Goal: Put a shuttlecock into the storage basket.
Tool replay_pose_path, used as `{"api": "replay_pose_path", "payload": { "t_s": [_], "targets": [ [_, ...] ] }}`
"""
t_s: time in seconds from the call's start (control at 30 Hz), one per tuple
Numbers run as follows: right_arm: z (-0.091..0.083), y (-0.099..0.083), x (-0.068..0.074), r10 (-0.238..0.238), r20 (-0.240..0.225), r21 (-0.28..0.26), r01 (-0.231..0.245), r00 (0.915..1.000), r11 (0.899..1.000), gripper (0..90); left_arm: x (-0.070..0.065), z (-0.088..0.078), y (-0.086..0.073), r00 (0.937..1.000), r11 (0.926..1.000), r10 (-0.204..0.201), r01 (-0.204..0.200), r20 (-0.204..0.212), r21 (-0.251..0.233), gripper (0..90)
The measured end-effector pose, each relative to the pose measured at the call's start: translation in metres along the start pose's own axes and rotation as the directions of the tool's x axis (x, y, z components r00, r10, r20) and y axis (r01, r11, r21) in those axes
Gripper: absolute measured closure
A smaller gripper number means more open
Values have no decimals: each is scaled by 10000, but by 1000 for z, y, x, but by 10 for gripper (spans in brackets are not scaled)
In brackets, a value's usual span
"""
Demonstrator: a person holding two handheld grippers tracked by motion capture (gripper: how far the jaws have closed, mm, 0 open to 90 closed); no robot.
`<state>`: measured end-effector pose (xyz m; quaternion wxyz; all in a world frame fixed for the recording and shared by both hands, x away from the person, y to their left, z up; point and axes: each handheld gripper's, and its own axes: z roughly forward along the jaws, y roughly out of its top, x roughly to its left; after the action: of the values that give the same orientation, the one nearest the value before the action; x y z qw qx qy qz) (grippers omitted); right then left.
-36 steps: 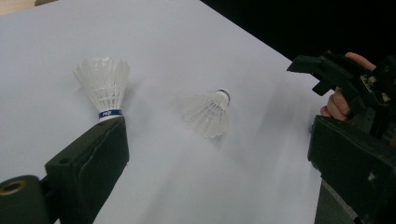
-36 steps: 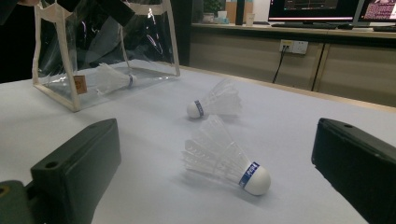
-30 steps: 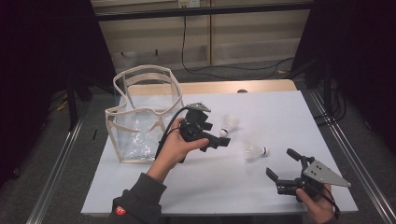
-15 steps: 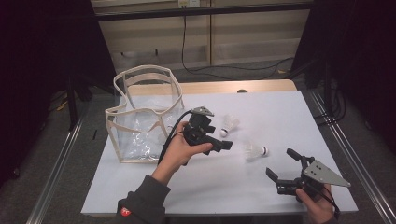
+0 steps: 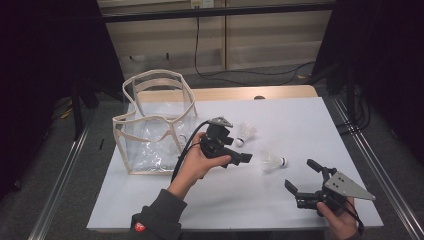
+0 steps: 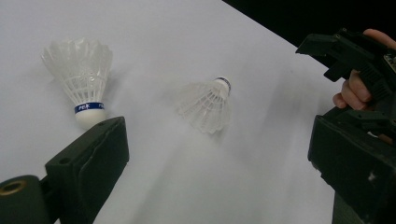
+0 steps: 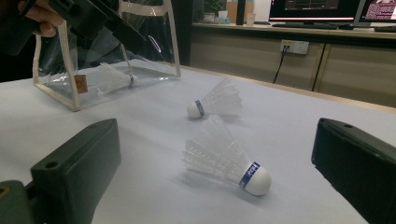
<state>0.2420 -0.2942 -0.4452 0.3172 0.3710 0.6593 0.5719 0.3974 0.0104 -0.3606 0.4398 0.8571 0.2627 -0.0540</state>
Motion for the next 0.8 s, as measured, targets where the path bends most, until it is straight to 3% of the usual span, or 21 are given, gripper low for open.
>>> {"api": "replay_pose_path", "payload": {
  "t_s": [0.8],
  "targets": [
    [0,0,1,6,-29,-13,-6,10000,10000,12,0,21,-7,9998,9997,71,-67,-165,239,69]
  ]
}}
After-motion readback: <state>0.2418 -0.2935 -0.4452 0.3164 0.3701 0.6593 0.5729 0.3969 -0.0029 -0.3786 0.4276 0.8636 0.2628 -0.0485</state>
